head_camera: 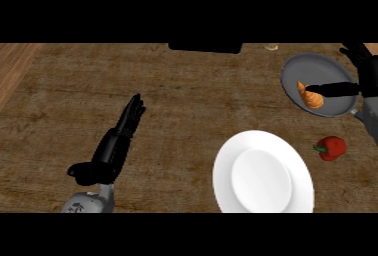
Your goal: Pick the croissant from the plate and place it in the pan
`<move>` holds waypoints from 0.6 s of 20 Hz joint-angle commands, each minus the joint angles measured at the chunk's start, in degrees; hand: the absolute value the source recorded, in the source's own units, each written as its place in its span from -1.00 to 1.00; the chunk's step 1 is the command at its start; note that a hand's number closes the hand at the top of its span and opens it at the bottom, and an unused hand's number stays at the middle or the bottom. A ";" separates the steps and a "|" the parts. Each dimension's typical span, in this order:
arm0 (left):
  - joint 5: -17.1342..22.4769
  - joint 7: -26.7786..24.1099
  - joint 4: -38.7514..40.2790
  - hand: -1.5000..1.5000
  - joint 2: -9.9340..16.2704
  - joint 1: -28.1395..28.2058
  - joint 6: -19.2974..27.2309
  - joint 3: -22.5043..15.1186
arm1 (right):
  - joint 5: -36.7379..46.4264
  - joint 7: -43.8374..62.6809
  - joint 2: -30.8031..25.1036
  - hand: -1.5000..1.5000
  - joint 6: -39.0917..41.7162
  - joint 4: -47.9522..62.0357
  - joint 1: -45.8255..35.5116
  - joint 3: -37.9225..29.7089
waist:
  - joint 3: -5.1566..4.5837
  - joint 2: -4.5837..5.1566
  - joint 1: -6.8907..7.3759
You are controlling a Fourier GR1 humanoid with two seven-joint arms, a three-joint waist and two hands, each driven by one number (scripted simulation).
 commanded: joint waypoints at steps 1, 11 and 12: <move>-0.38 -0.37 -1.04 0.00 -0.12 1.47 0.76 0.03 | -4.28 -1.93 -2.28 -1.00 6.87 1.84 1.28 -4.10 | -0.01 -0.26 -0.29; 0.11 0.63 -0.87 0.00 -0.18 1.41 0.49 0.46 | -5.03 -10.93 -9.92 -1.00 32.07 2.78 8.92 -3.82 | -0.02 -0.76 -1.87; -0.39 -0.26 -0.14 0.00 0.42 1.32 0.93 1.36 | -5.00 -12.95 -10.24 -1.00 32.67 2.24 10.29 -3.75 | -0.02 -0.75 -2.01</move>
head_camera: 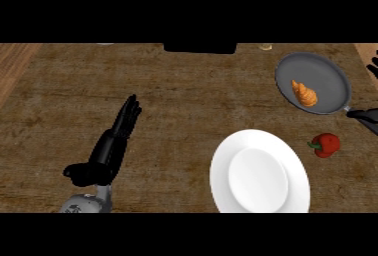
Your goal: Pick the croissant from the plate and place it in the pan
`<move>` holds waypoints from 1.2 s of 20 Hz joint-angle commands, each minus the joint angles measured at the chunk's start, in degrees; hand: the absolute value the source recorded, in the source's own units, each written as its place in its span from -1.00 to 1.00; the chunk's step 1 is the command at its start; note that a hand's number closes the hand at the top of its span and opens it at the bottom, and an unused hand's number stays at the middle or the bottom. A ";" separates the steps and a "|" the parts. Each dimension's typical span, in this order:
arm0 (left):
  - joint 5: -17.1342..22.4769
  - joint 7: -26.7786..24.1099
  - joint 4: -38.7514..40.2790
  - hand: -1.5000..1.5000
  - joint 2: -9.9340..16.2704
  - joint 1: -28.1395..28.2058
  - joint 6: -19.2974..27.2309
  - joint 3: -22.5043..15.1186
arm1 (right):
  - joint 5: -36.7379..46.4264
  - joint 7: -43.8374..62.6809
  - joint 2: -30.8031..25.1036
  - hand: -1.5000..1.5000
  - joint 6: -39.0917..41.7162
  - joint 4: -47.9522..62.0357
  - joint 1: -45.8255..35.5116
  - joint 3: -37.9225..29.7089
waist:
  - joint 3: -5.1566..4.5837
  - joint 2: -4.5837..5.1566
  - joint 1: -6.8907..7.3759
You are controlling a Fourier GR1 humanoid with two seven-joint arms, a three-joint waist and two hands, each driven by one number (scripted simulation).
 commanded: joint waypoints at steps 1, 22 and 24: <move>0.49 1.30 -0.70 0.00 0.74 -0.27 -0.79 0.37 | 0.53 -3.53 -0.25 -1.00 5.90 -0.50 1.73 0.88 | 0.01 -0.11 0.29; 0.59 -1.01 2.34 0.00 0.12 -0.55 -0.65 2.01 | 2.62 -10.87 -2.66 -1.00 5.39 -3.99 9.40 5.38 | -0.12 -0.64 -1.25; -0.42 0.20 -1.06 0.00 0.31 1.02 -0.18 0.64 | 1.95 -13.09 -3.11 -1.00 5.16 -3.82 11.15 4.81 | 0.01 -0.58 -0.79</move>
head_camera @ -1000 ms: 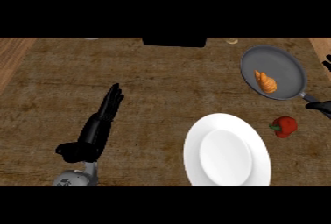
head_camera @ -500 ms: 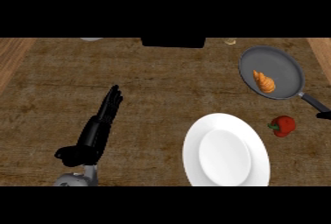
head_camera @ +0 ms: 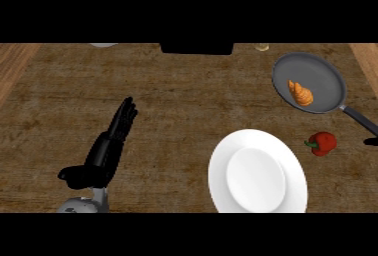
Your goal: Pick the croissant from the plate and place it in the pan
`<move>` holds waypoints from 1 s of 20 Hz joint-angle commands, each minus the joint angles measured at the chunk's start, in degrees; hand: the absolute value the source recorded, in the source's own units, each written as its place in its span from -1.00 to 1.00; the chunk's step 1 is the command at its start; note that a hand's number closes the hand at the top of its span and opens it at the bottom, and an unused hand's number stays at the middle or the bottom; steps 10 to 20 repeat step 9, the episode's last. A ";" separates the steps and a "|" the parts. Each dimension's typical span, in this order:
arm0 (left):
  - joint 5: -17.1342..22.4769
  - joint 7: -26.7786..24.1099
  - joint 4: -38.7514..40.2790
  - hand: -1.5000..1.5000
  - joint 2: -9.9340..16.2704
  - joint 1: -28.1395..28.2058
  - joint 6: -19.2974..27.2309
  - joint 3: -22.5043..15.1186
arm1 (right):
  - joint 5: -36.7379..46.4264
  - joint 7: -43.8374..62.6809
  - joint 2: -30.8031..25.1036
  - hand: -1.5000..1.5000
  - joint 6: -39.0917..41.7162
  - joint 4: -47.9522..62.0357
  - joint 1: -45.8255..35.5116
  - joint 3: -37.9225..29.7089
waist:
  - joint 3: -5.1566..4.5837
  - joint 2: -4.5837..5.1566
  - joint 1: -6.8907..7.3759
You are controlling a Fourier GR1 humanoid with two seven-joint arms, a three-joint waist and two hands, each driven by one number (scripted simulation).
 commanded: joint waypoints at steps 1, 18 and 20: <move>-1.49 -2.50 1.86 0.00 -2.30 1.38 1.44 -1.73 | 0.73 -4.64 -1.76 -1.00 6.96 0.53 -0.30 1.09 | -0.02 0.04 0.06; 0.07 -0.63 1.27 0.00 -0.53 -0.63 -0.28 0.37 | 1.59 -6.14 1.02 -1.00 -2.14 -0.72 -1.33 2.32 | -0.06 -0.10 0.15; 0.07 -0.63 1.27 0.00 -0.53 -0.63 -0.28 0.37 | 1.59 -6.14 1.02 -1.00 -2.14 -0.72 -1.33 2.32 | -0.06 -0.10 0.15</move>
